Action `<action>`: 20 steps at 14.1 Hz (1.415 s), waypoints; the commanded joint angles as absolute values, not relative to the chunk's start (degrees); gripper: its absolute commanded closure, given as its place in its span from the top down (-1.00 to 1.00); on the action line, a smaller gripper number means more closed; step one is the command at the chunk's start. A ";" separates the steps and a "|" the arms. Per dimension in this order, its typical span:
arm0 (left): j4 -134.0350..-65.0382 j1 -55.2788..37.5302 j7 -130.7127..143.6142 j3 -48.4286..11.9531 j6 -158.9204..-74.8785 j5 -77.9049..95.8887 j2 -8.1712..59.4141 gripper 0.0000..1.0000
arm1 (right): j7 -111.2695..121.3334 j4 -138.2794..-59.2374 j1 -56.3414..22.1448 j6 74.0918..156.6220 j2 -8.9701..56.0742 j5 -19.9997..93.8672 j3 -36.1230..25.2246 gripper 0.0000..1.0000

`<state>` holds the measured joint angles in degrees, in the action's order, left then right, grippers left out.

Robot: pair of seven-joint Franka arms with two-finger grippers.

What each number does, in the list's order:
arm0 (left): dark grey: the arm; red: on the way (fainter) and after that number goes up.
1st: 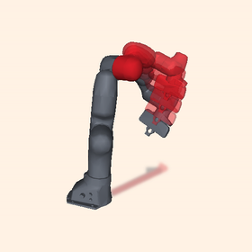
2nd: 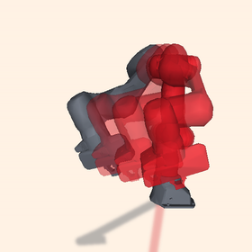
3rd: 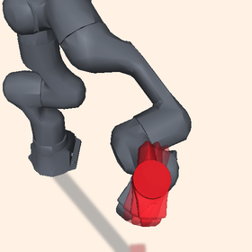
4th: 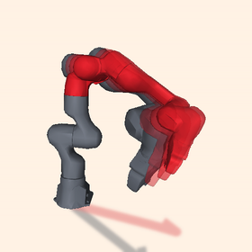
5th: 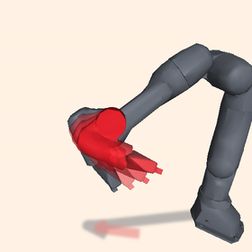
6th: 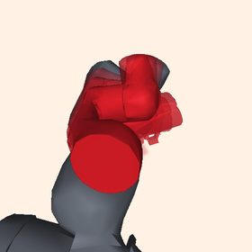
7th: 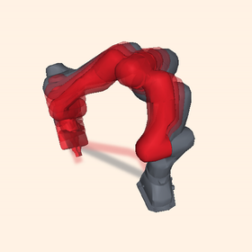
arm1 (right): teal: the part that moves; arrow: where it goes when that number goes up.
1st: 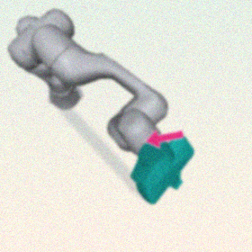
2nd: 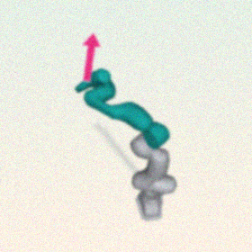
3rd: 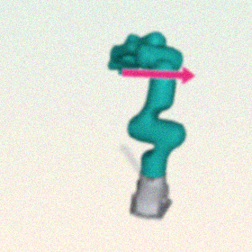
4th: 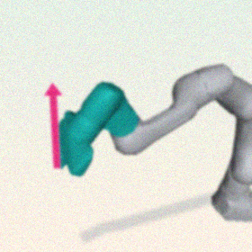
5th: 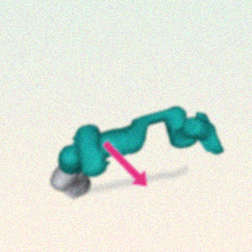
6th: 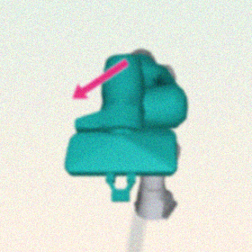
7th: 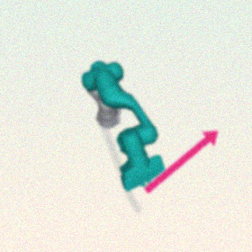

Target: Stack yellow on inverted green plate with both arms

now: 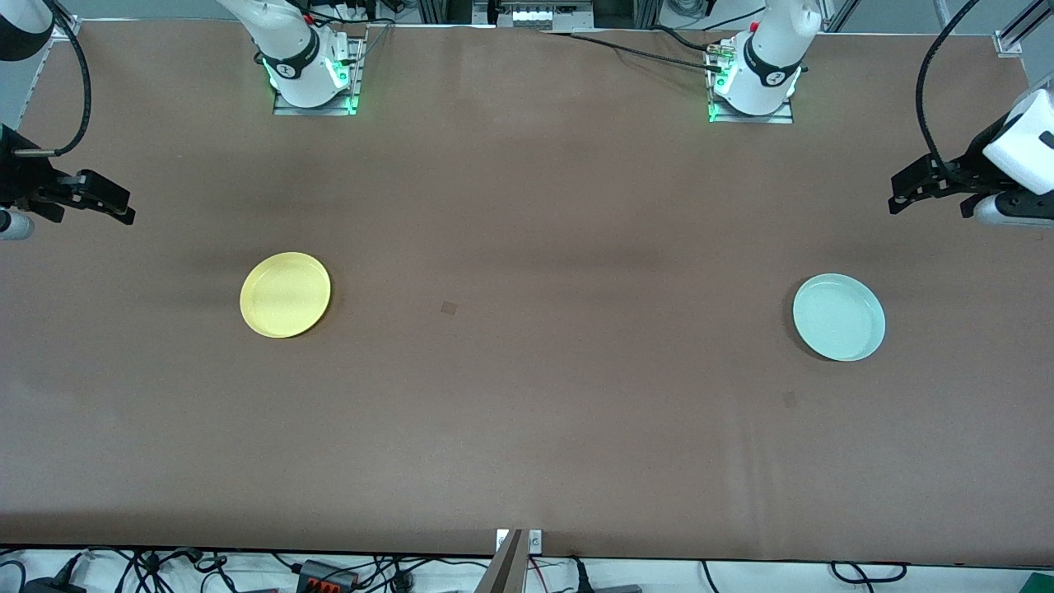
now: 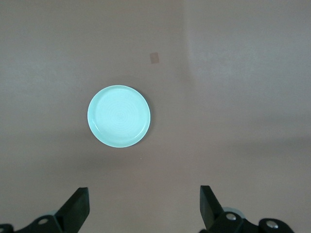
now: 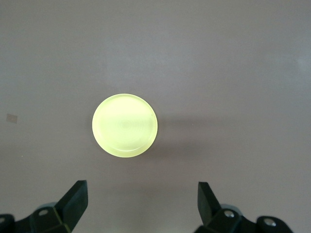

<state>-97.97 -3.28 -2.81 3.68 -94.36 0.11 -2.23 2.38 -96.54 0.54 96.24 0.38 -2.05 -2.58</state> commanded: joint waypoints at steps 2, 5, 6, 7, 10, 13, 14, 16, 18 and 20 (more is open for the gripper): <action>-93.88 -3.52 -3.60 4.48 -93.08 1.14 2.27 1.00 | 2.55 -95.80 1.05 96.15 0.62 -1.14 -2.46 1.00; -90.72 -2.64 -3.52 4.48 -93.16 1.05 8.15 1.00 | 2.55 -95.80 1.05 96.15 0.62 -1.14 -2.46 1.00; -88.96 -1.68 -4.47 4.48 -93.16 0.88 10.61 1.00 | 2.55 -95.80 1.14 96.15 0.62 -1.14 -2.46 1.00; -86.94 -0.71 -4.74 4.48 -93.16 0.70 11.94 1.00 | 2.55 -95.80 1.14 96.07 0.62 -1.14 -2.55 1.00; -86.74 2.27 -4.75 4.48 -93.60 0.35 15.81 1.00 | 2.64 -95.89 1.14 95.63 0.62 -1.14 -2.55 1.00; -87.18 5.89 -9.81 4.39 -96.39 0.26 20.90 1.00 | 2.64 -96.06 1.06 95.36 0.62 -1.14 -2.55 1.00; -88.23 7.02 -13.32 4.48 -99.37 0.26 22.22 1.00 | 2.64 -96.06 1.05 95.36 0.62 -1.14 -2.55 1.00; -91.04 10.09 -16.95 4.39 -106.75 0.26 24.86 1.00 | 2.64 -96.15 1.05 95.27 0.62 -1.14 -2.55 1.00; -93.42 10.98 -22.55 4.39 -112.39 0.26 27.41 1.00 | 2.64 -96.15 1.05 95.27 0.44 -1.14 -2.46 1.00; -94.30 12.12 -27.05 4.39 -115.30 0.26 30.05 1.00 | 2.64 -96.07 1.05 95.27 0.44 -1.14 -2.46 1.00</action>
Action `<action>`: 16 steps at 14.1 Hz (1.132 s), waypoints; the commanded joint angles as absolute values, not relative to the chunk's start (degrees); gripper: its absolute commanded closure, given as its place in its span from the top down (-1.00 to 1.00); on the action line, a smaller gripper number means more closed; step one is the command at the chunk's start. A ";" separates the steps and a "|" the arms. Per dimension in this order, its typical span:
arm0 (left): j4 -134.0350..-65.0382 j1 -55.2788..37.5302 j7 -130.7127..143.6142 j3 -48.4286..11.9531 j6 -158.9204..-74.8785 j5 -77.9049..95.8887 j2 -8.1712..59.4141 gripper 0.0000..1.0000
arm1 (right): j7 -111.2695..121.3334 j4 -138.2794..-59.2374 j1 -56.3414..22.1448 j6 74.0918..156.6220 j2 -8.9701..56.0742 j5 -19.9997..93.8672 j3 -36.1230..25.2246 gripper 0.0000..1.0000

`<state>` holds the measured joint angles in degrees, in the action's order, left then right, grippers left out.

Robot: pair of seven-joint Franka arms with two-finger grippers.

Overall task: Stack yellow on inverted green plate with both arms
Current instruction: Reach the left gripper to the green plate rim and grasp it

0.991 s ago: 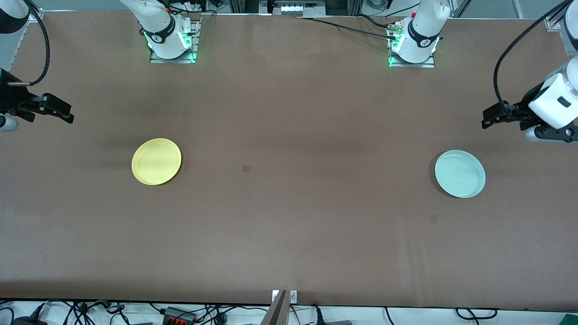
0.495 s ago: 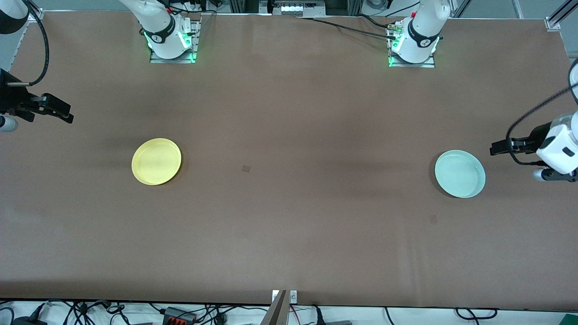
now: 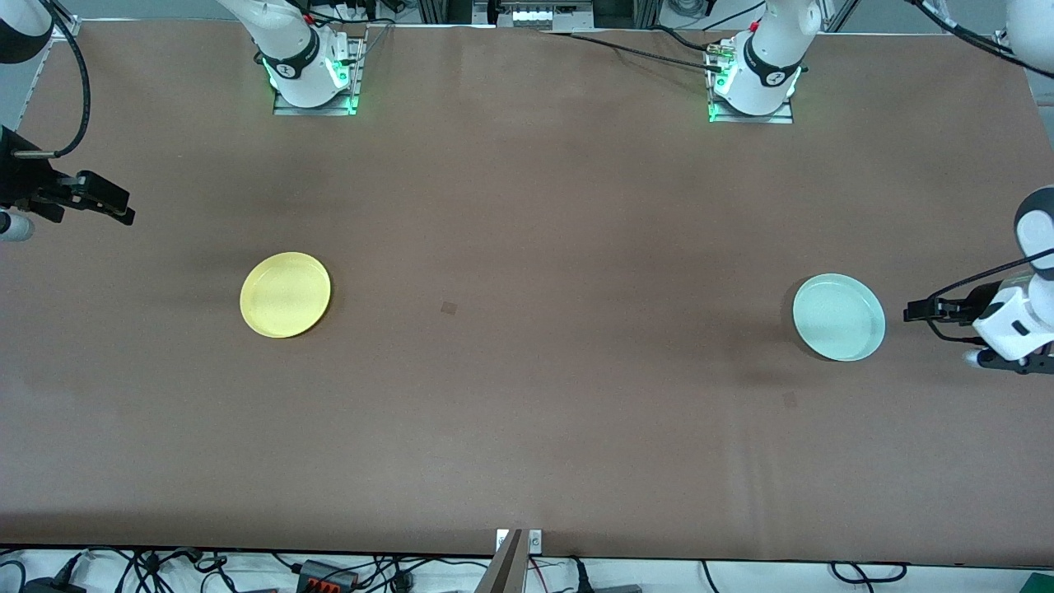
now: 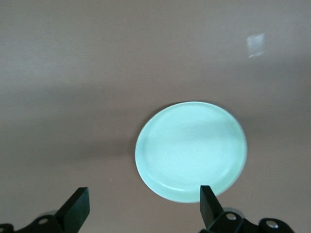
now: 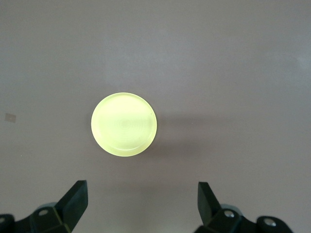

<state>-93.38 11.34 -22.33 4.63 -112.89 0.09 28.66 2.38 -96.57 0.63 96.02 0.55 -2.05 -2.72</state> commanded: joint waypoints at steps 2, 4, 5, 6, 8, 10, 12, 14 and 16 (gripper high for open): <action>-95.44 13.00 -31.27 4.39 -117.85 0.35 31.99 1.00 | 2.72 -96.06 1.05 95.27 0.44 -1.14 -2.55 1.00; -97.90 13.45 -31.73 4.13 -118.74 0.53 32.08 0.97 | 2.72 -96.15 1.05 95.27 0.44 -1.14 -2.55 1.00; -99.39 13.45 -31.73 3.96 -118.91 0.96 32.08 0.90 | 2.72 -96.07 1.05 95.36 0.44 -1.23 -2.55 1.00; -100.27 13.71 -31.82 3.96 -119.79 1.05 32.17 0.86 | 2.81 -96.06 1.05 95.27 0.44 -1.32 -2.55 1.00; -102.74 14.85 -32.25 3.61 -124.35 1.05 32.17 0.72 | 2.81 -96.06 1.14 95.36 0.44 -1.32 -2.55 1.00; -102.83 15.29 -33.92 3.43 -124.98 1.23 33.13 0.60 | 2.81 -96.06 1.05 95.36 0.44 -1.32 -2.55 1.00; -102.83 16.34 -34.80 3.34 -124.89 3.32 33.66 0.51 | 2.81 -96.15 1.05 95.27 0.61 -1.32 -2.55 1.00; -102.57 16.78 -38.13 3.43 -124.89 8.06 34.71 0.51 | 2.90 -96.41 0.88 95.27 0.79 -1.84 -2.46 1.00; -102.13 17.40 -40.68 3.43 -124.98 11.59 36.12 0.51 | 2.81 -96.42 0.53 95.27 1.67 -1.93 -2.37 1.00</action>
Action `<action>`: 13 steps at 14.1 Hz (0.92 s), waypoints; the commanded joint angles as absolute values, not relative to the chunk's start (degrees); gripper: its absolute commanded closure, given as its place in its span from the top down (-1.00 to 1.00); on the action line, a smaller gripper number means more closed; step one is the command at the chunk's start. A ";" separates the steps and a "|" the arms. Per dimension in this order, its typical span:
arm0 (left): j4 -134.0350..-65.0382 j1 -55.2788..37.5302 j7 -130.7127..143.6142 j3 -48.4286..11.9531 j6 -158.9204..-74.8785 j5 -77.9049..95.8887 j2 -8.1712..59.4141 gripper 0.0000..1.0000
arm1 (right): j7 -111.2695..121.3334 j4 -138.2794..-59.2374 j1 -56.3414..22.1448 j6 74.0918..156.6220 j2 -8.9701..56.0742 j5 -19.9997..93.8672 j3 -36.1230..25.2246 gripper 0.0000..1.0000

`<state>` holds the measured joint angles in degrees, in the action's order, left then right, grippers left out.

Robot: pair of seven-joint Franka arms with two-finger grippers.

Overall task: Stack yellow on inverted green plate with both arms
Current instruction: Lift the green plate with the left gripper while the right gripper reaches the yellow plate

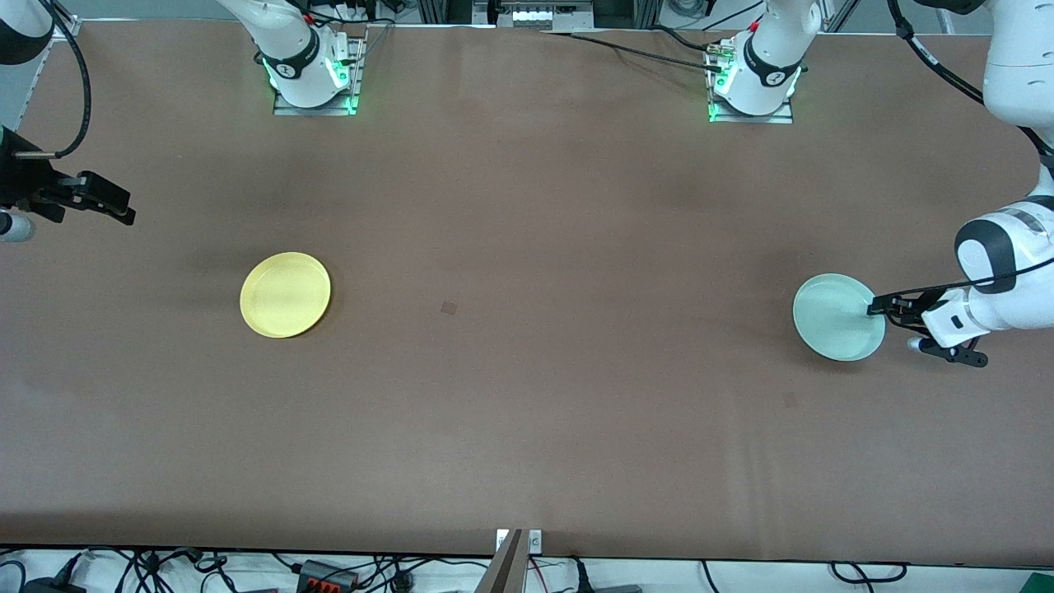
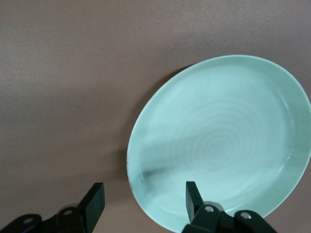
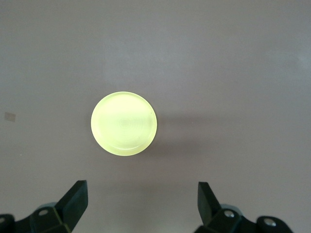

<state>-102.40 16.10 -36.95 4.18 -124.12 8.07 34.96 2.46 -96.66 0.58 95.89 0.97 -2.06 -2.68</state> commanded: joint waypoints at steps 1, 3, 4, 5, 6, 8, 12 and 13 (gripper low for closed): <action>-102.04 17.49 -41.22 3.43 -125.07 12.12 36.65 0.50 | 2.73 -96.42 0.53 95.19 2.02 -1.93 -2.29 1.00; -101.87 17.49 -41.57 3.43 -125.94 12.22 37.09 0.35 | 2.81 -96.42 0.61 95.27 2.81 -1.85 -2.29 1.00; -101.87 17.49 -41.66 3.43 -125.95 12.22 37.26 0.23 | 3.33 -96.50 0.79 95.27 2.90 -1.93 -2.29 1.00; -101.87 17.49 -41.83 3.43 -125.95 12.13 37.53 0.07 | 3.77 -96.50 0.79 95.19 3.51 -2.02 -2.29 1.00; -101.60 17.49 -42.36 3.51 -125.95 12.13 37.62 -0.16 | 3.78 -97.03 0.88 95.10 3.86 -2.46 -2.37 1.00; -100.55 17.49 -43.24 3.52 -125.95 12.13 37.71 -0.65 | 3.26 -99.92 1.14 95.53 5.00 -2.81 -2.46 1.00; -100.37 17.58 -43.59 3.52 -125.86 12.04 37.53 -0.98 | 2.73 -100.55 1.76 97.81 11.05 -2.46 -2.46 1.00; -100.37 17.58 -43.59 3.52 -125.86 12.04 37.36 -0.98 | 2.64 -100.37 2.19 99.74 13.51 -2.37 -2.46 1.00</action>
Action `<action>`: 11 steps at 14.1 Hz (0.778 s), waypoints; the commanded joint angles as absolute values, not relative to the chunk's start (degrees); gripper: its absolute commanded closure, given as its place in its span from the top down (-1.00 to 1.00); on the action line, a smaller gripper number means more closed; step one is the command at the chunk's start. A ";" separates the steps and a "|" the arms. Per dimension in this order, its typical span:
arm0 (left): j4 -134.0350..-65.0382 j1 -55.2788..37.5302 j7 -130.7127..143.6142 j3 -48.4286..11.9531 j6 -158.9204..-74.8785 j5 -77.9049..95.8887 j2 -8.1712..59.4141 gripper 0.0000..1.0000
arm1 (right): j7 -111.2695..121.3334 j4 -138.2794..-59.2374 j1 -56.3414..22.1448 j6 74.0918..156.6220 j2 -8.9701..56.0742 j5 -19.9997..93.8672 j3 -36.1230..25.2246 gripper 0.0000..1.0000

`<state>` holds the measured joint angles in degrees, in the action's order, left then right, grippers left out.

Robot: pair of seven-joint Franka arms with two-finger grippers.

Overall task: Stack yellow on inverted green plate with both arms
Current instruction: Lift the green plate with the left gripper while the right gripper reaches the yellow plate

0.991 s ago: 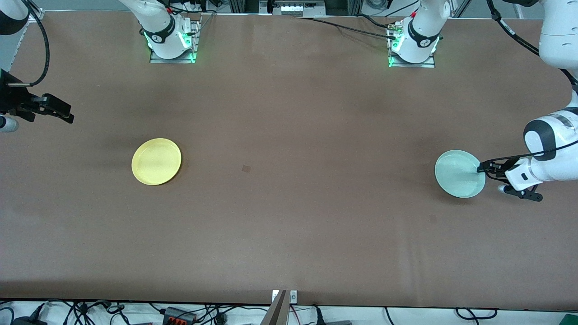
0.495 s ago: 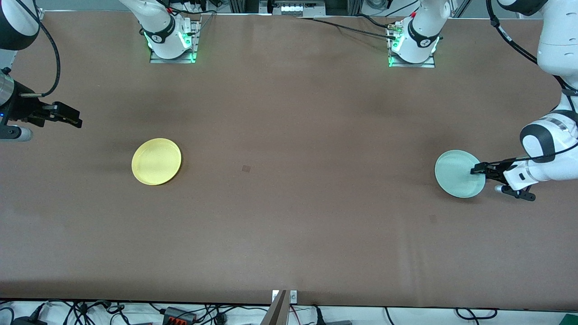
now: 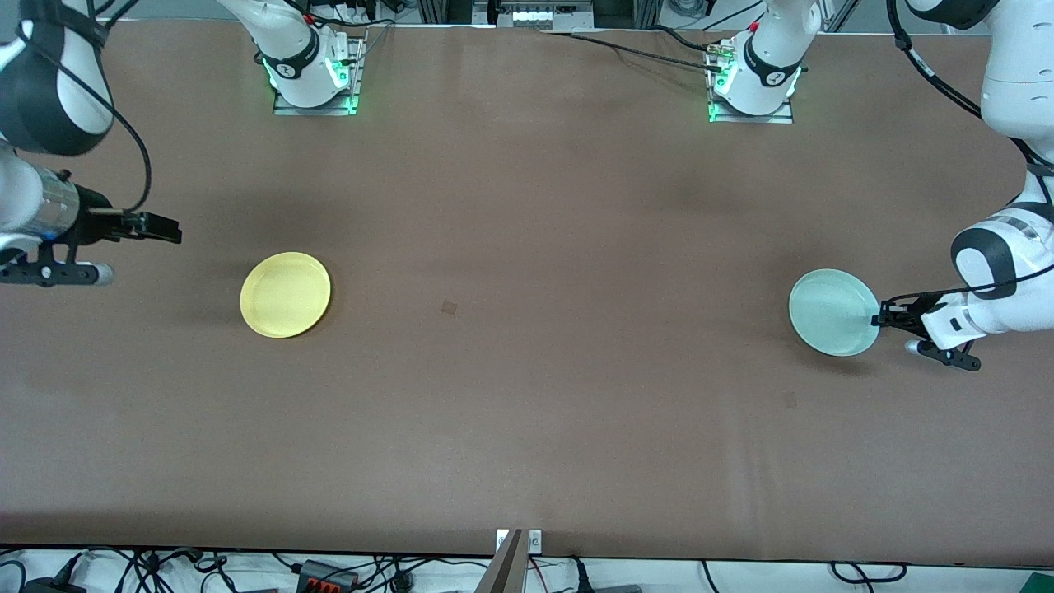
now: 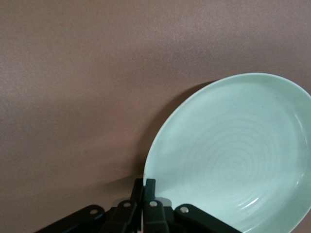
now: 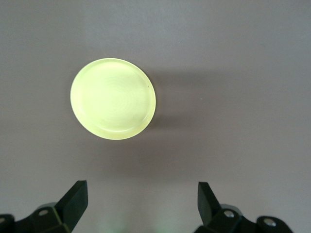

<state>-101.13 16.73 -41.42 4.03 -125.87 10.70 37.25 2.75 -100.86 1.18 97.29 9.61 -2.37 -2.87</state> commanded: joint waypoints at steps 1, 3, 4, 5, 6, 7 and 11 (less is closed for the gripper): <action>-100.37 17.49 -43.51 3.52 -125.86 12.04 37.18 -0.98 | 2.64 -100.37 2.89 101.15 15.36 -2.11 -2.46 1.00; -100.20 17.49 -43.59 3.52 -125.77 11.60 36.48 -0.98 | 2.64 -100.55 2.90 102.65 18.18 -2.02 -2.46 1.00; -99.15 17.06 -43.59 3.52 -125.42 11.51 35.52 -0.98 | 2.64 -100.63 2.99 102.66 19.06 -2.02 -2.37 1.00; -97.75 16.79 -43.33 3.52 -124.81 11.08 34.55 -0.98 | 2.55 -100.63 2.99 102.66 19.77 -1.93 -2.37 1.00; -96.86 16.18 -43.24 3.43 -123.59 10.99 33.41 -0.98 | 2.55 -100.72 2.90 102.66 20.65 -1.85 -2.37 1.00; -95.55 14.95 -42.89 3.51 -121.66 9.86 32.35 -0.98 | 2.55 -100.81 2.90 103.09 21.35 -1.58 -2.29 1.00; -90.10 11.35 -40.26 3.43 -115.42 1.94 29.19 -0.98 | 2.55 -100.99 2.90 103.36 22.41 0.62 -2.29 1.00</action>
<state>-92.09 13.17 -41.56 3.31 -119.31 4.70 30.92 2.67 -101.08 2.36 103.22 22.42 -0.37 -2.89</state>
